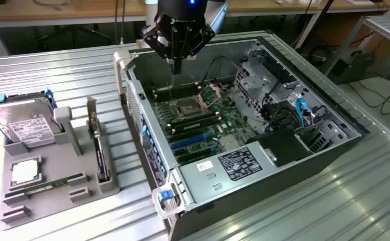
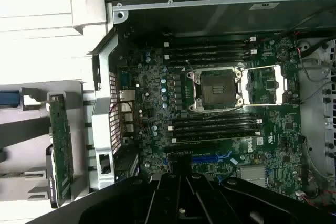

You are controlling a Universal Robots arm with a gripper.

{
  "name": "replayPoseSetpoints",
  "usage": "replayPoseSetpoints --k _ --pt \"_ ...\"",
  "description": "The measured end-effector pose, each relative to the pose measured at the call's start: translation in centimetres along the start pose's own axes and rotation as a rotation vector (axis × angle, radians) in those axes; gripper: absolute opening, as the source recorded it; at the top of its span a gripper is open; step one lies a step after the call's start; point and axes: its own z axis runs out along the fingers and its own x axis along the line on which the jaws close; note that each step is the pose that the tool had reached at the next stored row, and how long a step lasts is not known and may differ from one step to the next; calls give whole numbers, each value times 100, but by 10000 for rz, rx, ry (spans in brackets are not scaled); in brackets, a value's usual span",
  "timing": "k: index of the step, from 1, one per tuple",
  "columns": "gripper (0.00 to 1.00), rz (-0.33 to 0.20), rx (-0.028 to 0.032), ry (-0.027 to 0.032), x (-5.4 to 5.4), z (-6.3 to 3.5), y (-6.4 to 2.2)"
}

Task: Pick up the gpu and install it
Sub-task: 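Reach for the gpu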

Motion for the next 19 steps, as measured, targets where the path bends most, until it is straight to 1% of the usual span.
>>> replayPoseSetpoints --k 8,10,12,15,17,18,19 --pt "11 0 1 0 0 0 0" --pt "11 2 1 1 22 -1 -3" --pt "11 -1 0 -3 118 -4 -27" --pt "11 0 0 -11 323 -12 -76" --pt "11 -1 1 -13 406 -15 -97" --pt "11 -2 -1 -15 480 -17 -117" --pt "11 0 -1 -16 529 -19 -130"
